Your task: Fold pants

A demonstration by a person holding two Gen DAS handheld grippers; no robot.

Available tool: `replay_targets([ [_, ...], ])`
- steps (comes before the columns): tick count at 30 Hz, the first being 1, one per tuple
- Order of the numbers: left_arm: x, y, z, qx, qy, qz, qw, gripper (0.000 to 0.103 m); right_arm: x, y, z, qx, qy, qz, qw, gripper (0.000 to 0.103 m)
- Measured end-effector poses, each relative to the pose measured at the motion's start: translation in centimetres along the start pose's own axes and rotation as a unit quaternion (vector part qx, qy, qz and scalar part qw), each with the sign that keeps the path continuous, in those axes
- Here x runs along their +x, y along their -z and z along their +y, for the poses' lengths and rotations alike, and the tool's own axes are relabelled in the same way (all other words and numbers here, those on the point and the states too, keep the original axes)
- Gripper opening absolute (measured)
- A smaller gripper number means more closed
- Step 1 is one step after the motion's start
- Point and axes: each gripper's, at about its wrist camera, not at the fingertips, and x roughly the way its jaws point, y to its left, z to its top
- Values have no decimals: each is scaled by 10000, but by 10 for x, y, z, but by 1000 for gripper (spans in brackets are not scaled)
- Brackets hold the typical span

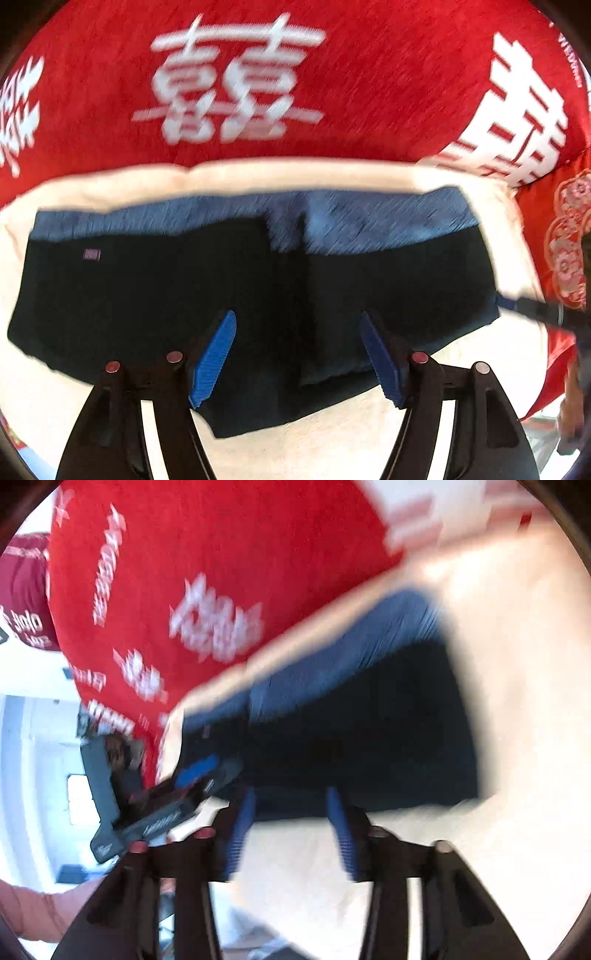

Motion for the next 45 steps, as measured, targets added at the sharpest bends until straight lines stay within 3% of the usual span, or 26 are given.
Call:
replay_targets([
  [2, 3, -15, -13, 92, 144, -28, 9998, 71, -15, -24, -24, 222, 179, -372, 9989, 60],
  [4, 18, -31, -31, 182, 255, 1, 9995, 71, -12, -51, -58, 476, 346, -399, 9975, 60],
  [7, 43, -39, -40, 250, 332, 51, 9991, 71, 9, -74, -95, 771, -32, -125, 9969, 54],
  [8, 51, -40, -45, 232, 276, 86, 9993, 71, 26, -79, -106, 922, -306, 106, 9952, 42],
  [11, 74, -31, -41, 223, -31, 252, 9994, 71, 43, -85, -113, 1215, -532, 326, 9906, 31],
  [14, 69, -12, -45, 599, -221, 141, 9979, 71, 30, -84, -97, 1043, -737, 395, 9910, 30],
  [16, 69, -4, -45, 618, -260, 150, 9976, 71, 25, -86, -83, 713, -424, 484, 9954, 29],
  [17, 70, -2, -45, 596, -242, 152, 9978, 71, 27, -87, -83, 547, -55, 511, 9972, 31],
  [19, 69, -1, -47, 560, -327, 150, 9978, 71, 42, -90, -82, 310, 797, 615, 9944, 47],
  [21, 66, -2, -45, 367, -351, 221, 9985, 71, 44, -91, -83, 481, 932, 521, 9931, 56],
  [25, 46, 0, -31, -105, -496, 224, 9985, 72, 26, -78, -54, 113, 1351, 422, 9899, 58],
  [26, 38, 4, -24, -286, -507, 212, 9981, 89, 18, -69, -44, -73, 1436, 385, 9889, 58],
  [27, 31, 7, -19, -460, -510, 217, 9974, 103, -1, -53, -49, -232, 1470, 350, 9883, 58],
  [30, 16, 17, -12, -826, -467, 198, 9953, 103, -10, -31, -14, -686, 1496, 302, 9859, 58],
  [33, 3, 29, -7, -1004, -677, 206, 9924, 103, 1, -19, 9, -1020, 1388, 408, 9842, 58],
  [35, -2, 41, -3, -1202, -765, 272, 9894, 103, 22, -16, 24, -1368, 1460, 505, 9785, 58],
  [37, -10, 56, 6, -1382, -918, 248, 9858, 103, 49, -9, 32, -1690, 1472, 647, 9724, 65],
  [38, -12, 63, 10, -1479, -1043, 251, 9832, 103, 65, -4, 28, -1757, 1521, 918, 9683, 72],
  [39, -15, 69, 13, -1562, -1123, 258, 9810, 103, 72, 1, 25, -1805, 1650, 1077, 9636, 72],
  [42, -21, 85, 22, -1790, -1142, 200, 9770, 103, 84, 17, 48, -2414, 1889, 1112, 9453, 74],
  [45, -17, 96, 37, -1966, -1114, 304, 9737, 103, 75, 29, 63, -2559, 1838, 1142, 9422, 74],
])
